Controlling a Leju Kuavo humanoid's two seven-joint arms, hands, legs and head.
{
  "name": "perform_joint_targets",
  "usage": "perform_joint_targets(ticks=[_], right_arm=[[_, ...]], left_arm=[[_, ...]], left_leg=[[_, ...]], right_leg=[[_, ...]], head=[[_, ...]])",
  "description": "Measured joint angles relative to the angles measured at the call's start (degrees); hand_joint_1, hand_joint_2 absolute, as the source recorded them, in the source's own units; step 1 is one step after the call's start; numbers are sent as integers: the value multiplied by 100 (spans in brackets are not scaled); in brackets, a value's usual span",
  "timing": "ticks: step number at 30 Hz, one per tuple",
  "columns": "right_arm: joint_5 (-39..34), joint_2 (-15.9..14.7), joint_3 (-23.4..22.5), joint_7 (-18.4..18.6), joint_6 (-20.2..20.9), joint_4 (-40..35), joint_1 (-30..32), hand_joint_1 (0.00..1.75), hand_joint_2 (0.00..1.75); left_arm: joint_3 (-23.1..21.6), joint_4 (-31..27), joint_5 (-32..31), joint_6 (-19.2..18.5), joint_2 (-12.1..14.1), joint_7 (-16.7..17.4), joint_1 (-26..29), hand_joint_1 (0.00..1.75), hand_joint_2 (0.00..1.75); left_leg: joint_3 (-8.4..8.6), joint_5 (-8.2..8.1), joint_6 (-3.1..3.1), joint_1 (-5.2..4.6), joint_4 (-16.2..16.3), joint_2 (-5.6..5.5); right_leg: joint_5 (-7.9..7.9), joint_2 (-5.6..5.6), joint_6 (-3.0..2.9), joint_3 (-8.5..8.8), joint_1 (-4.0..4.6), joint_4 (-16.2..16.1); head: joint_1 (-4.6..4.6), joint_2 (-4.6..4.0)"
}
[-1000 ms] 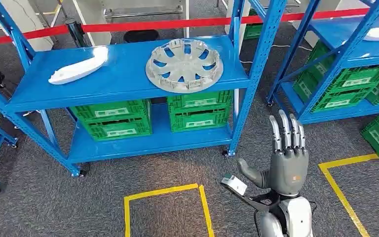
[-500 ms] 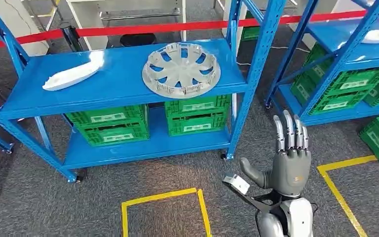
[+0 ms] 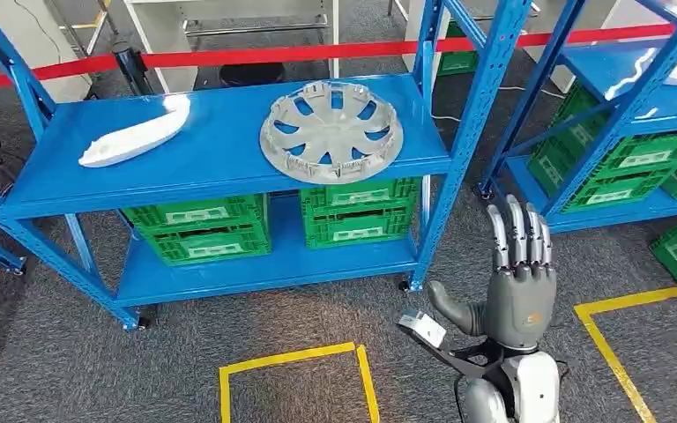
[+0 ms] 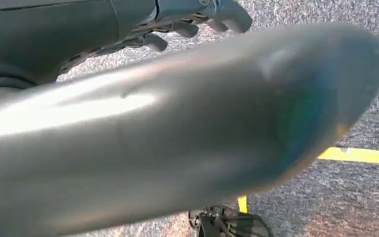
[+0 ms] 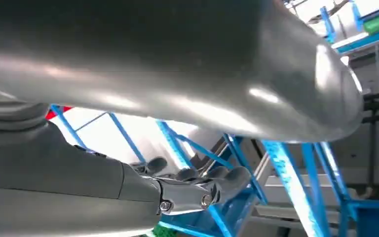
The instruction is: Take the parts from the cabinet and place them on the table.
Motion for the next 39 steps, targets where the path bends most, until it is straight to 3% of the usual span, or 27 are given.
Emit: perform_joint_targets(ticks=[3,4,7,8,9,10,12,13,14,17,19,20,22,23,24,25,27,28,29,30,31,33,34,36,38,39], right_arm=[[0,18,-11,-26,2,-7,-9,0,0],[-2,24,-11,-42,2,-7,-28,0,0],[-7,39,-17,-59,26,-7,-35,0,0],[-13,42,-20,-59,42,-7,-33,0,0],[-17,42,-22,-63,63,-7,-32,0,0],[-24,44,-24,-66,72,-7,-34,0,0],[-68,46,-26,-103,112,-7,-47,0,0],[-77,48,-26,-112,116,-7,-59,0,0],[-76,52,-26,-135,140,-4,-74,0,0],[-66,66,-6,-175,164,-4,-87,0,0],[-61,72,9,-177,160,-4,-95,0,0],[-59,74,15,-175,155,-2,-113,0,0],[-57,74,33,-181,157,-2,-97,0,0],[-57,74,42,-188,160,-2,-85,0,0],[-55,74,44,-188,166,0,-80,0,0],[-50,74,44,-186,173,0,-77,0,0],[-48,74,46,-184,175,0,-77,0,0],[-48,74,46,-173,175,2,-73,0,0],[-48,72,46,-168,181,13,-70,0,0],[-48,72,46,-164,181,15,-53,0,0],[-50,72,44,-160,173,13,-36,0,0],[-52,77,46,-160,175,11,-42,0,0],[-52,77,46,-160,177,11,-44,0,0],[-59,79,50,-162,190,11,-53,0,0],[-68,79,48,-162,192,18,-50,0,0],[-83,79,48,-166,203,24,-51,0,0]], left_arm=[[0,-9,2,-13,4,-28,-9,0,0],[0,-9,2,-13,4,-35,-13,0,0],[0,-9,2,-22,7,-35,-5,0,0],[0,-9,4,-22,7,-33,8,0,0],[0,-9,4,-22,11,-28,19,0,0],[0,-9,4,-22,20,-22,20,0,0],[0,-11,13,-17,35,-7,15,0,0],[0,-9,20,-9,39,7,27,0,0],[0,-9,28,11,39,17,16,0,0],[0,-9,31,33,37,35,7,0,0],[0,-15,28,35,42,35,14,0,0],[0,-20,31,42,42,26,8,0,0],[0,-20,33,57,39,-15,5,0,0],[0,-20,39,74,39,-42,20,0,0],[0,-20,59,85,37,-85,33,0,0],[0,-20,66,92,37,-109,37,0,0],[0,-20,72,94,31,-157,28,0,0],[0,-20,72,94,31,-173,35,0,0],[0,-20,72,94,33,-179,22,0,0],[0,-22,70,94,33,-188,16,0,0],[0,-22,70,94,31,-190,24,0,0],[0,-24,68,94,31,-190,14,0,0],[0,-24,68,94,29,-192,10,0,0],[0,-22,68,94,26,-190,-10,0,0],[0,-22,68,94,26,-188,4,0,0],[0,-22,68,94,26,-188,13,0,0]], left_leg=[[100,-71,-104,5,49,18],[-37,-183,-131,4,318,30],[-899,-697,-190,21,1720,33],[-1111,-663,-196,21,1961,33],[-1163,-465,-192,21,1894,34],[-1088,-136,-177,21,1565,34],[-718,591,-124,18,487,40],[-609,600,-90,-8,275,44],[-528,499,-45,-22,123,47],[-526,432,69,-32,113,41],[-363,389,151,14,33,26],[-320,359,182,14,19,25],[-248,270,184,13,16,17],[-196,223,177,12,16,10],[-125,173,169,13,16,7],[-40,120,160,14,16,3],[133,5,134,16,16,-1],[125,-48,104,16,11,0],[183,-77,62,1,34,-22],[155,-108,13,0,24,-18],[235,-108,-33,1,60,-15],[226,-114,-77,6,113,-11],[166,-123,-94,10,297,0],[-276,-359,-147,18,1001,20],[-764,-666,-171,20,1666,28],[-897,-617,-169,20,1738,28]], right_leg=[[-14,16,-113,165,-58,-110],[-47,-3,-167,221,-66,-128],[-160,-18,-209,336,-62,-129],[-206,-6,-206,389,-62,-129],[-256,6,-197,458,-63,-129],[-319,16,-184,541,-64,-129],[-460,19,-140,733,-66,-131],[-522,14,-106,732,-48,-141],[-567,30,-60,737,-25,-126],[-520,21,18,818,-30,-156],[-499,14,72,619,-39,262],[-589,13,104,357,-49,664],[-963,14,130,-222,-56,1428],[-1080,14,138,-435,-56,1634],[-1025,13,142,-554,-57,1625],[-785,13,142,-550,-62,1379],[-46,10,124,-307,-71,455],[287,-6,92,-246,-69,81],[5,-13,61,-281,-11,106],[64,-10,4,-241,-3,114],[140,-3,-50,-240,-10,89],[128,19,-129,-122,-36,47],[99,2,-169,-46,-41,14],[43,0,-234,20,-44,1],[-29,8,-260,75,-33,1],[-64,20,-259,121,-31,1]], head=[[-9,-2],[-59,-2],[-55,0],[-55,0],[-55,0],[-57,0],[-57,0],[-50,0],[-76,0],[-46,0],[-22,0],[-2,0],[11,0],[11,0],[15,0],[18,0],[20,0],[24,0],[-4,0],[9,0],[7,0],[9,0],[2,0],[-22,-2],[-26,0],[-24,0]])
